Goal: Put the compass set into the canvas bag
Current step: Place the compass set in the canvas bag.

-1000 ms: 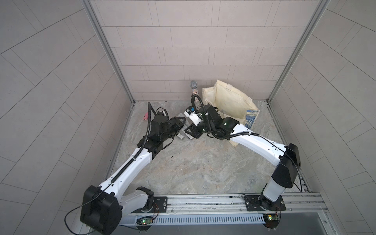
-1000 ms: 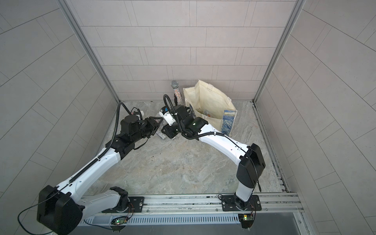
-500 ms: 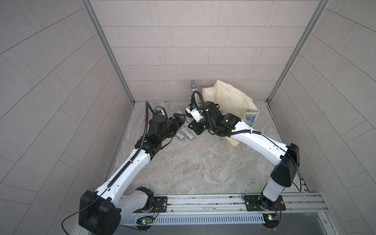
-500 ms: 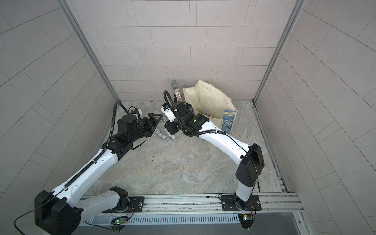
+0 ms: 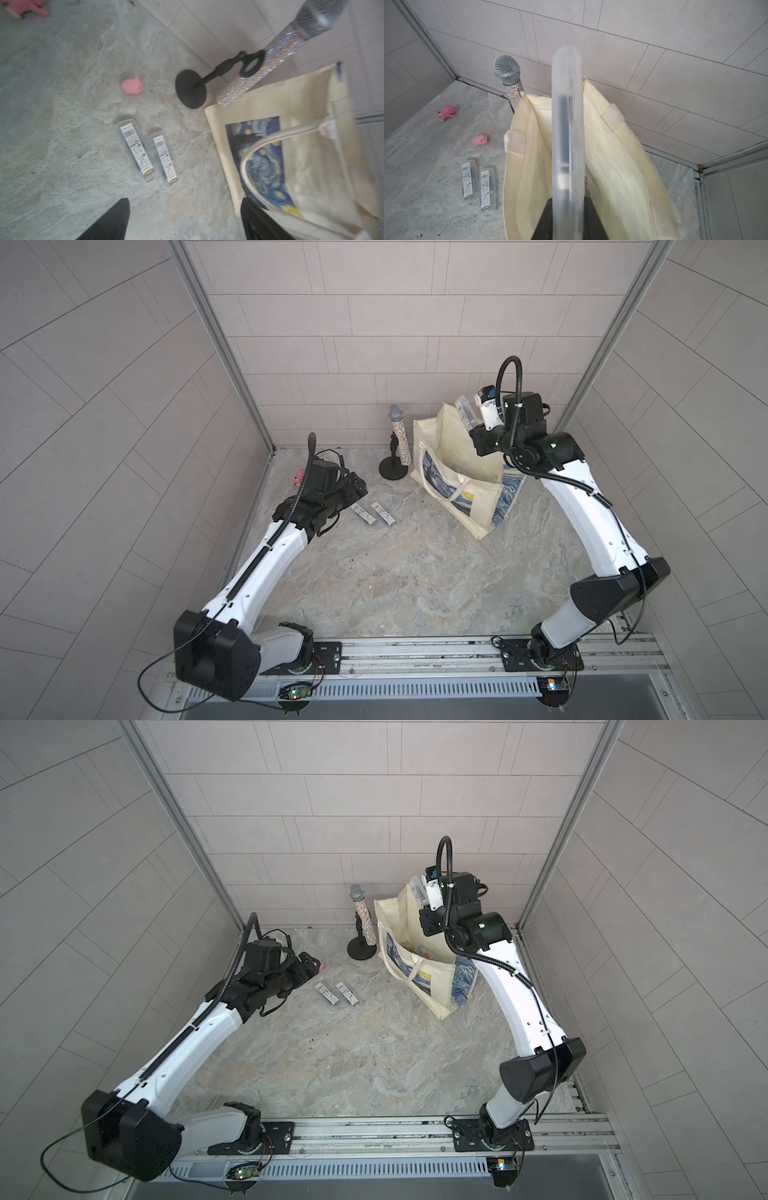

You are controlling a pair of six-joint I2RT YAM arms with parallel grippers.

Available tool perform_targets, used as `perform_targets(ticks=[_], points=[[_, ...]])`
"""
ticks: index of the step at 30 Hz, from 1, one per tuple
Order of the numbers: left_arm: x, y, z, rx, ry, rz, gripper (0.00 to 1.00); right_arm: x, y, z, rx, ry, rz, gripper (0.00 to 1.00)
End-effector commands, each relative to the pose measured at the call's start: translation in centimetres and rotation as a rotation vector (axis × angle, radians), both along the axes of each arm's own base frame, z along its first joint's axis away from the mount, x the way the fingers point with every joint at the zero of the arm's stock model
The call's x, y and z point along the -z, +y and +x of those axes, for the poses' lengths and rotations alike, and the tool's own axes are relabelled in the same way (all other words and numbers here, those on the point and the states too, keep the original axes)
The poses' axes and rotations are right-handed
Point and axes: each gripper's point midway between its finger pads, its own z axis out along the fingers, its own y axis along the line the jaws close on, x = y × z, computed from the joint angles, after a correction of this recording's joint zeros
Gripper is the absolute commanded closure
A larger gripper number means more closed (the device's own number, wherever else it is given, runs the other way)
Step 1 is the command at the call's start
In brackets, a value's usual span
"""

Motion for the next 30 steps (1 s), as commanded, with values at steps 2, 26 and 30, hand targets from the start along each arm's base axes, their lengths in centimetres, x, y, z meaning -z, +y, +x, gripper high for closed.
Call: perform_targets(ticks=[2, 26, 30], points=[[2.6, 1.1, 0.5, -0.012, 0.09, 0.115, 0.12, 5.3, 0.8, 1.4, -0.065, 0.165, -0.116, 1.0], [13.9, -0.9, 3.4, -0.009, 0.385, 0.244, 0.18, 18.2, -1.3, 5.5, 0.033, 0.503, -0.301, 0.92], [15.6, -1.1, 3.6, -0.011, 0.418, 0.247, 0.2, 18.7, -1.3, 5.5, 0.034, 0.515, -0.3, 0.85]])
